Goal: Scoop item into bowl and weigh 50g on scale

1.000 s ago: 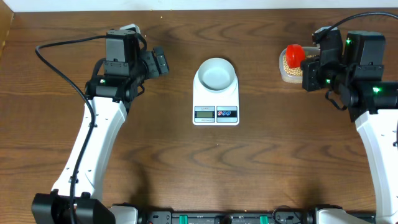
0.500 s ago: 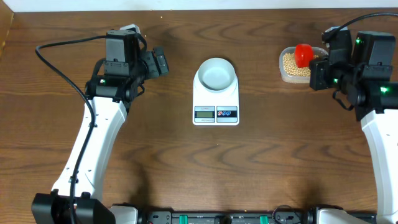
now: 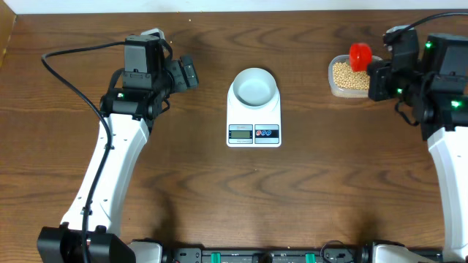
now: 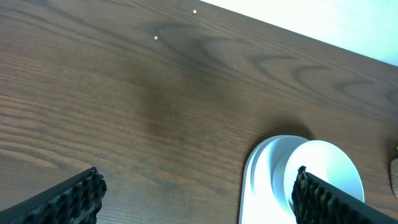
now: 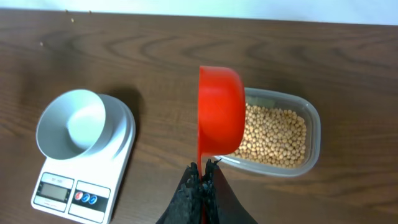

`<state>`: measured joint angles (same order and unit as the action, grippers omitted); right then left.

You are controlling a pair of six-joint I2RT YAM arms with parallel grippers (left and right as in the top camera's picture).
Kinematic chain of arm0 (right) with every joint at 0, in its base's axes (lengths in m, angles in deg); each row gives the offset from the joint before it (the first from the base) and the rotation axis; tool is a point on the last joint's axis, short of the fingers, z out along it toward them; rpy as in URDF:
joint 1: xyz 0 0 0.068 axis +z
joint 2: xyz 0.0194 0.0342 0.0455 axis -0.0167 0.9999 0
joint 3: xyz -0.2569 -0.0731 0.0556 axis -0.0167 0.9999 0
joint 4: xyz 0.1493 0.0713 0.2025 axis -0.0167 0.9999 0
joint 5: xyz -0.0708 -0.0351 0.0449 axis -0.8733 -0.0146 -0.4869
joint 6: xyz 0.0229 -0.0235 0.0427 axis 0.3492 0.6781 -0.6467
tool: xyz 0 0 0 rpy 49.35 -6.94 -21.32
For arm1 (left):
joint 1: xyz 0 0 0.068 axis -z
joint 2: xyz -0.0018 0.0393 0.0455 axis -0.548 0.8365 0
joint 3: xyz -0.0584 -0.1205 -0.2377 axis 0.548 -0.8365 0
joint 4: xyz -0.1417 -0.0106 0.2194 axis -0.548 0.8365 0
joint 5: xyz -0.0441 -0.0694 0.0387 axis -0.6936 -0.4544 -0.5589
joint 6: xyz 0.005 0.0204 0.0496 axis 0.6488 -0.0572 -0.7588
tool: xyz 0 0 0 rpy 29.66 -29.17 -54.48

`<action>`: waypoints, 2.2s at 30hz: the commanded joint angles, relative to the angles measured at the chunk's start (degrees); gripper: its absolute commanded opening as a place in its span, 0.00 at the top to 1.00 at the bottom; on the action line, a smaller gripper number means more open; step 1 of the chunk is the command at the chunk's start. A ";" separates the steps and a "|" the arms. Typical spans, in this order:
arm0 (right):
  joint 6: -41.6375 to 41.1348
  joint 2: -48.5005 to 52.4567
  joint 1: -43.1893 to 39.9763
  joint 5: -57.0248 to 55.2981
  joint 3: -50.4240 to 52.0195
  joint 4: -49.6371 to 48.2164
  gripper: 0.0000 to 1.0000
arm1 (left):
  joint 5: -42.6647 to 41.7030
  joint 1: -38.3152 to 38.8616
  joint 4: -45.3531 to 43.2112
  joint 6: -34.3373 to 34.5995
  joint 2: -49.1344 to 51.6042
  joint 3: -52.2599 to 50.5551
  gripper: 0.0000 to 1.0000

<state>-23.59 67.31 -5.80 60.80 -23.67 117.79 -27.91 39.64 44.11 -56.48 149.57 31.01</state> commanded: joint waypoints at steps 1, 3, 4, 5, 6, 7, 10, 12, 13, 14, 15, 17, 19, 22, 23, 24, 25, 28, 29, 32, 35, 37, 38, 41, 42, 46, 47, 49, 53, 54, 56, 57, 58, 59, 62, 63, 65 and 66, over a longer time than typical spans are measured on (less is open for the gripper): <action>0.90 1.84 -2.75 6.51 -1.18 -0.50 0.99 | 0.74 -0.42 0.13 -1.18 -0.39 0.42 0.02; 1.07 3.37 -3.87 8.57 -1.84 0.13 0.99 | 0.74 -0.42 0.13 -1.18 -0.39 0.42 0.02; 1.46 4.26 -4.28 9.49 -2.32 0.66 0.99 | 0.76 -0.42 0.13 -1.18 -0.39 0.42 0.02; 1.75 5.14 -4.57 9.97 -2.73 1.20 0.99 | 0.74 -0.42 0.13 -1.18 -0.39 0.42 0.02; 2.19 6.21 -4.76 10.12 -3.30 1.95 0.99 | 0.74 -0.42 0.13 -1.18 -0.39 0.42 0.02; 2.49 6.88 -4.85 10.10 -3.58 2.29 0.99 | 0.76 -0.42 0.13 -1.18 -0.39 0.42 0.02; 3.02 8.37 -5.05 9.07 -3.74 2.43 0.99 | 0.74 -0.42 0.22 -1.18 -0.39 0.42 0.02; 3.26 9.05 -5.05 7.67 -3.74 2.47 0.99 | 0.74 -0.42 0.57 -1.18 -0.39 0.42 0.02; 3.48 9.29 -5.05 6.99 -3.74 2.54 0.99 | 0.74 -0.42 0.76 -1.18 -0.39 0.42 0.02; 3.48 9.51 -5.05 5.97 -3.74 2.62 0.99 | 0.74 -0.42 0.87 -1.18 -0.39 0.42 0.02; 3.56 9.73 -5.05 5.33 -3.74 2.71 0.99 | 0.74 -0.42 0.96 -1.18 -0.39 0.42 0.02; 4.35 10.27 -5.05 4.90 -3.72 3.13 0.99 | 0.74 -0.42 0.98 -1.18 -0.39 0.42 0.02; 4.46 10.71 -5.05 4.90 -3.72 3.10 0.99 | 0.74 -0.42 0.98 -1.18 -0.39 0.42 0.02; 4.48 11.39 -5.09 4.87 -3.72 3.08 0.99 | 0.74 -0.42 1.01 -1.29 -0.39 0.39 0.02; 4.46 11.67 -5.20 4.87 -3.72 3.08 0.99 | 0.72 -0.42 1.01 -1.95 -0.39 0.39 0.02; 4.46 11.93 -5.29 4.92 -3.72 3.08 0.99 | 0.72 -0.42 0.98 -2.95 -0.39 0.39 0.02; 4.46 12.22 -5.35 4.92 -3.72 3.08 0.99 | 0.72 -0.39 0.98 -3.74 -0.39 0.42 0.02; 4.50 12.72 -5.42 4.85 -3.72 2.97 0.99 | 0.72 -0.42 1.01 -3.98 -0.39 0.42 0.02; 4.50 12.76 -5.46 4.79 -3.72 2.84 0.99 | 0.70 -0.42 0.98 -4.00 -0.39 0.39 0.02; 4.50 12.81 -5.49 4.09 -3.72 2.67 0.99 | -1.05 -0.39 1.01 -7.61 -0.39 0.39 0.02; 4.50 12.81 -5.46 3.52 -3.72 2.58 0.99 | -2.51 -0.39 0.98 -8.94 -0.39 0.39 0.02; 4.48 12.81 -5.46 3.04 -3.72 2.32 0.99 | -2.51 -0.39 1.01 -8.94 -0.39 0.39 0.02; 4.48 12.81 -5.49 2.73 -3.72 2.19 0.99 | -2.51 -0.39 1.01 -8.94 -0.39 0.42 0.02; 4.48 12.81 -5.46 2.73 -3.72 2.21 0.99 | -2.51 -0.39 1.01 -8.94 -0.39 0.39 0.02; 4.50 12.81 -5.46 2.73 -3.72 2.21 0.99 | -2.51 -0.39 1.14 -8.94 -0.39 0.39 0.02; 4.55 12.81 -5.46 2.71 -3.72 2.21 0.99 | -2.95 -0.39 1.29 -8.96 -0.39 0.39 0.02; 4.90 12.81 -5.46 2.73 -3.72 2.21 0.99 | -2.95 -0.39 1.31 -8.96 -0.39 0.39 0.02; 4.98 12.81 -5.46 2.56 -3.72 2.16 0.99 | -2.97 -0.39 1.49 -10.03 -0.39 0.39 0.02; 5.16 12.81 -5.46 2.51 -3.69 1.79 0.99 | -3.17 -0.39 1.88 -11.28 -0.39 0.39 0.02; 5.16 12.81 -5.46 2.51 -3.67 1.77 0.99 | -3.43 -0.39 1.88 -11.28 -0.39 0.39 0.02; 5.16 12.81 -5.46 2.49 -3.65 1.77 0.99 | -4.52 -0.39 1.84 -11.30 -0.39 0.39 0.02; 5.16 12.81 -5.46 2.49 -3.61 1.77 0.99 | -5.16 -0.39 1.86 -11.30 -0.39 0.42 0.02; 5.16 12.81 -5.46 2.51 -3.58 1.77 0.99 | -5.79 -0.39 1.88 -11.32 -0.37 0.39 0.02; 5.16 12.81 -5.46 2.51 -3.56 1.77 0.99 | -6.03 -0.37 1.88 -11.32 -0.37 0.39 0.02; 5.16 12.81 -5.46 2.49 -3.52 1.79 0.99 | -6.08 -0.24 1.86 -11.37 -0.37 0.42 0.02; 5.16 12.81 -5.46 2.49 -3.52 1.79 0.99 | -6.16 -0.24 1.86 -11.54 -0.37 0.39 0.02; 5.16 12.81 -5.46 2.51 -3.52 1.77 0.99 | -6.21 -0.24 1.88 -11.52 -0.24 0.39 0.02; 5.16 12.81 -5.46 2.51 -3.52 1.77 0.99 | -6.23 -0.22 1.88 -11.50 -0.13 0.39 0.02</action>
<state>-19.46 80.25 -10.98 63.23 -26.07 119.70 -33.11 39.64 45.84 -66.79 149.57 31.01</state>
